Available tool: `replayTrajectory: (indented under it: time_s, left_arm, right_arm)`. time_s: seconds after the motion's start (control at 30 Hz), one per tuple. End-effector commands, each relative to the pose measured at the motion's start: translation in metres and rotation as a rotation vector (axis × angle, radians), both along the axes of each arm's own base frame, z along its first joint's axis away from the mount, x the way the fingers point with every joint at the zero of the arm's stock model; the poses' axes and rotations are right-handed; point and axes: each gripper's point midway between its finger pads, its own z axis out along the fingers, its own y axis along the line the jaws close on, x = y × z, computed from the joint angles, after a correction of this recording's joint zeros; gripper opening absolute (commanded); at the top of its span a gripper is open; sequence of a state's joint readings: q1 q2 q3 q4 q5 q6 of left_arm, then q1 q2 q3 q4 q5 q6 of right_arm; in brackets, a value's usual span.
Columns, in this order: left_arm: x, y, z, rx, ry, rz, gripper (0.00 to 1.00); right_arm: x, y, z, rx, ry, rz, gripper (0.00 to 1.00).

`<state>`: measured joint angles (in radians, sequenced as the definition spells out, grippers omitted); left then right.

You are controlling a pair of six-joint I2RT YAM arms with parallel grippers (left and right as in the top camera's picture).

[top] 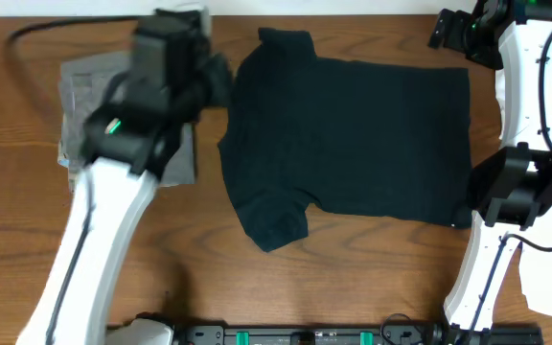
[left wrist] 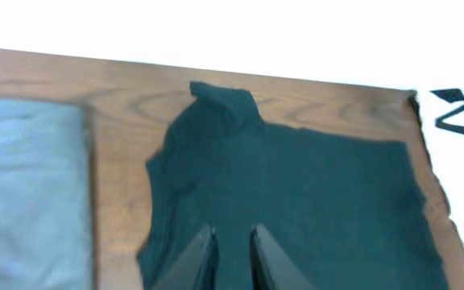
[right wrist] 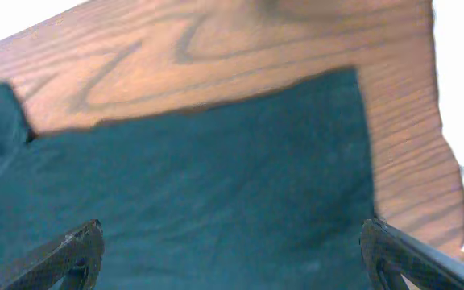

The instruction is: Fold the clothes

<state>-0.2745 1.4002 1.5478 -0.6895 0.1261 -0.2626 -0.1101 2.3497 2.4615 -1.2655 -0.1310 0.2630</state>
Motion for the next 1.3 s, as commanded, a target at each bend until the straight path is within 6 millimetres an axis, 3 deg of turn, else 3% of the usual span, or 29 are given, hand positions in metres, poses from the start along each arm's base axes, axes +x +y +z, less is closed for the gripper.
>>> replayTrajectory:
  time_s: [0.0,0.07,0.1,0.17,0.2,0.23,0.37,0.4,0.53,0.63,0.83,0.93,1.13,1.27]
  left_arm:
    - [-0.022,0.007,-0.003,0.014,0.044,0.007,0.22]
    - [-0.039,0.012,0.000,0.020,0.063,0.007,0.23]
    - [-0.046,0.014,0.000,0.026,0.075,0.010,0.24]
    - [-0.055,0.022,-0.007,0.055,0.111,0.033,0.25]
    - [-0.058,0.027,-0.012,0.077,0.134,0.049,0.27]
    - [-0.061,0.030,-0.018,0.094,0.156,0.060,0.30]
    - [-0.068,0.035,-0.046,0.129,0.253,0.070,0.37]
    - [-0.069,0.035,-0.054,0.127,0.283,0.081,0.38]
    - [-0.073,0.036,-0.082,0.105,0.390,0.136,0.43]
    - [-0.079,0.038,-0.104,0.125,0.468,0.147,0.46]
    - [-0.081,0.038,-0.139,0.162,0.570,0.147,0.48]
    - [-0.079,0.038,-0.153,0.176,0.609,0.148,0.48]
    - [-0.081,0.038,-0.164,0.192,0.653,0.148,0.49]
    - [-0.081,0.039,-0.167,0.195,0.658,0.149,0.49]
  right_arm:
    - [-0.009,0.029,0.001,0.162,0.028,0.063,0.99]
    - [-0.015,0.031,-0.001,0.146,0.040,0.140,0.99]
    - [-0.019,0.030,-0.002,0.147,0.055,0.140,0.84]
    - [-0.032,0.027,-0.001,0.162,0.100,0.114,0.35]
    - [-0.041,0.024,0.004,0.156,0.120,0.106,0.24]
    - [-0.050,0.018,0.009,0.131,0.141,0.080,0.21]
    - [-0.103,-0.015,0.044,-0.035,0.244,-0.130,0.23]
    - [-0.119,-0.016,0.054,-0.046,0.265,-0.152,0.23]
    - [-0.147,0.008,0.083,0.034,0.223,-0.085,0.28]
    - [-0.190,0.006,0.084,0.045,0.280,-0.156,0.32]
    - [-0.271,-0.022,0.056,-0.022,0.357,-0.333,0.36]
    - [-0.305,-0.035,0.034,-0.004,0.345,-0.417,0.54]
    - [-0.349,-0.057,-0.024,0.041,0.445,-0.563,0.61]
    - [-0.350,-0.062,-0.066,0.083,0.444,-0.591,0.67]
